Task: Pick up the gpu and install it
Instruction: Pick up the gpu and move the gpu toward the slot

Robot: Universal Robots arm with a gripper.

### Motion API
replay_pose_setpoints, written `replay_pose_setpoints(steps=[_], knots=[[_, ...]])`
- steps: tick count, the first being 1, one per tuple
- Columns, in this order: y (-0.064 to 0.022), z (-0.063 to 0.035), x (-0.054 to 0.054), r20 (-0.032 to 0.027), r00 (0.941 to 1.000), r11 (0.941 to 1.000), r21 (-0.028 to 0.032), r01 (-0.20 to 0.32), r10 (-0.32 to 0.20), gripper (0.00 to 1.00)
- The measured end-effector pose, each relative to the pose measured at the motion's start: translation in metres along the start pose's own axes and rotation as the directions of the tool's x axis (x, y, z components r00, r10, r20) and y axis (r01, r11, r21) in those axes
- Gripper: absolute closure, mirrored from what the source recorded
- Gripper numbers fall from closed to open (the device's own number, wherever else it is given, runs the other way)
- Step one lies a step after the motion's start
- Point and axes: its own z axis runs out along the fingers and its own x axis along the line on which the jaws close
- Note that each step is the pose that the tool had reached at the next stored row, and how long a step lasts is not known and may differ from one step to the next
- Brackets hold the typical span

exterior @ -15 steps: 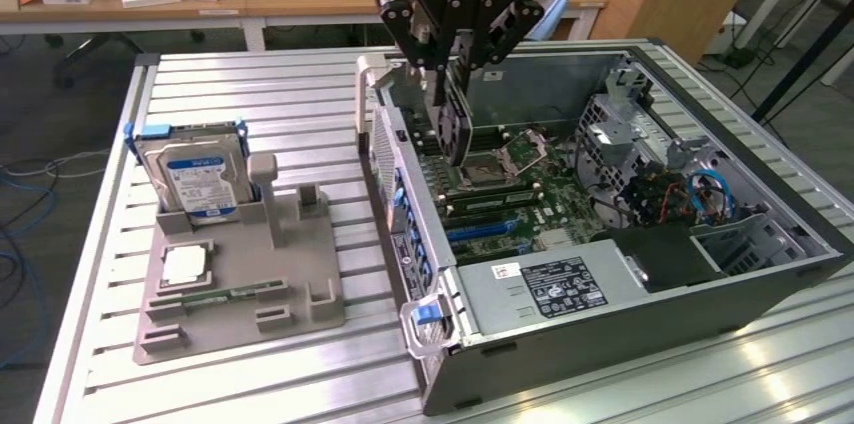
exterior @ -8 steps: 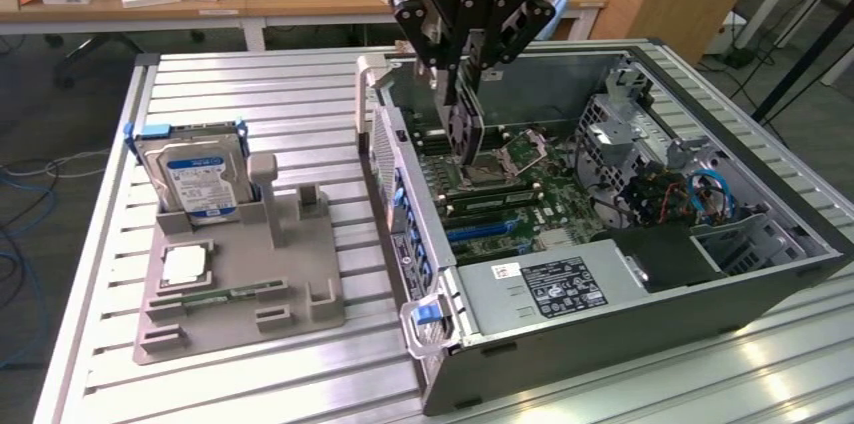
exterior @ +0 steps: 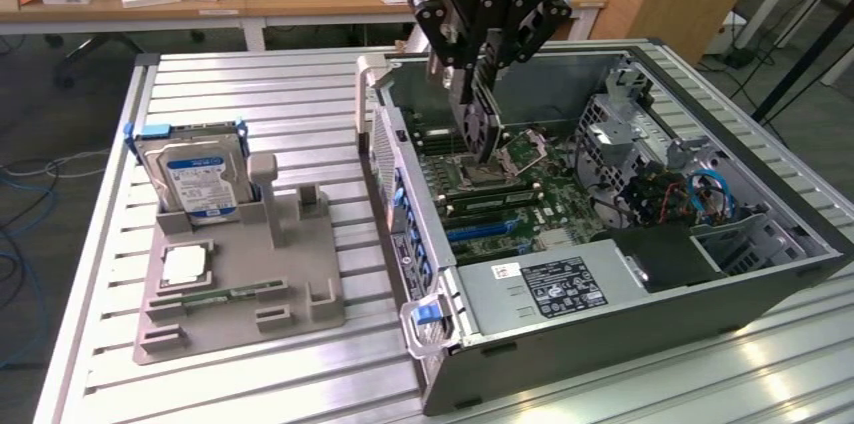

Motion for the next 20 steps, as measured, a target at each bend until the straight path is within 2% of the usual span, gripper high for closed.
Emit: replay_pose_setpoints(steps=[20], knots=[[0.0003, 0.0005, -0.021, -0.0006, 0.9999, 0.9999, -0.0019, 0.014, -0.014, 0.74]])
